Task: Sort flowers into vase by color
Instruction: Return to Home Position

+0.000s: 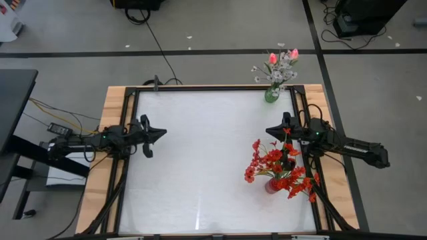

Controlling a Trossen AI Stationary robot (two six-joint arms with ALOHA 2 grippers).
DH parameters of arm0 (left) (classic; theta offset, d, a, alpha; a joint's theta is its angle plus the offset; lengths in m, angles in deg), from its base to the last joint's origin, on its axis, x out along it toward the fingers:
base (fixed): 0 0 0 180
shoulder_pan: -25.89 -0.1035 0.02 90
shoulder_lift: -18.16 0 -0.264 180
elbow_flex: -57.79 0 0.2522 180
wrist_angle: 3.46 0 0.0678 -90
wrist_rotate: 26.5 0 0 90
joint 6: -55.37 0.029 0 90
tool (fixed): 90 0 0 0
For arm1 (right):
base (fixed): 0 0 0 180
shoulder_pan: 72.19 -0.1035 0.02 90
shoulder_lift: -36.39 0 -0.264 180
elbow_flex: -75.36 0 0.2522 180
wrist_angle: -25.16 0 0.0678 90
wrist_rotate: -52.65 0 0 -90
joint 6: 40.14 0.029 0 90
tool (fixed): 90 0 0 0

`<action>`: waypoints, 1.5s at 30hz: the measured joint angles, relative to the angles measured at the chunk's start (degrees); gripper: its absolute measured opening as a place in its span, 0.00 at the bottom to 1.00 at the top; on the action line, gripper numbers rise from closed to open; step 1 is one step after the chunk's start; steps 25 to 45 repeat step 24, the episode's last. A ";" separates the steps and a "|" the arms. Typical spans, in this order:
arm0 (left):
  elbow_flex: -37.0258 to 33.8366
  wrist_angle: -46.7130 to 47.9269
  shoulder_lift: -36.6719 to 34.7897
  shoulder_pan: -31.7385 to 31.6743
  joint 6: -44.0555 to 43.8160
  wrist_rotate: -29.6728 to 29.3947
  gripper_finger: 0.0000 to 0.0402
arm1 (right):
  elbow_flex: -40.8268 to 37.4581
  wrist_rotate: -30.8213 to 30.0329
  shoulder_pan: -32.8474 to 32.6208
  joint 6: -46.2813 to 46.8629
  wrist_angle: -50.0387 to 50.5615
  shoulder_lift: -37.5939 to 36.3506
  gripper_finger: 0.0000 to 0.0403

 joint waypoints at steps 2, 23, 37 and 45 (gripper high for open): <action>0.00 0.00 0.00 0.01 -0.01 0.01 0.06 | 0.00 -0.02 0.00 0.00 0.01 0.00 0.08; 0.00 -0.02 0.00 0.01 -0.01 0.01 0.06 | 0.00 -0.02 0.00 0.00 0.01 0.00 0.08; 0.00 0.00 0.00 0.01 -0.01 0.02 0.06 | 0.00 -0.02 0.00 0.00 0.01 0.00 0.08; 0.00 0.00 0.00 0.01 -0.01 0.02 0.06 | 0.00 -0.02 0.00 0.00 0.01 0.00 0.08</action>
